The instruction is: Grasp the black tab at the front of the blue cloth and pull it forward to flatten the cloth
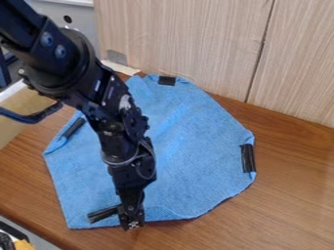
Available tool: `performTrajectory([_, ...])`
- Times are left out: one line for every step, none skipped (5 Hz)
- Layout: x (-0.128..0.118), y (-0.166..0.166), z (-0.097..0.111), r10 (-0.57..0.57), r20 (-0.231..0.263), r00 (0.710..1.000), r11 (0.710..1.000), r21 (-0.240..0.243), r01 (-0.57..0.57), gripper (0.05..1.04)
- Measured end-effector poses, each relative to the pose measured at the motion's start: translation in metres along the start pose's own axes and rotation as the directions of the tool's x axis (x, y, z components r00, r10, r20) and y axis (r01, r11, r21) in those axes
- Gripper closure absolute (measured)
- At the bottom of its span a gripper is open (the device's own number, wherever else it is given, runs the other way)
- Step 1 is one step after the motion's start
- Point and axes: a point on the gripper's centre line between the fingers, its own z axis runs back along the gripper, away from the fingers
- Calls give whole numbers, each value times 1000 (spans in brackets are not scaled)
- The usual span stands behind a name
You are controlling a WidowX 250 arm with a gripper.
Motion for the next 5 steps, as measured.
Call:
performTrajectory([-1,0,4,3,4,1000,1000,-2,-3,78])
performTrajectory([-1,3,16,23,25,999,1000,17,-23,83])
performTrajectory([-7,12,35,92,49,995,994,52,-94,83])
performTrajectory([-3,18,55,119,68,991,989,81,-125,83])
performTrajectory([6,21,71,134,120,984,985,93,-145,83])
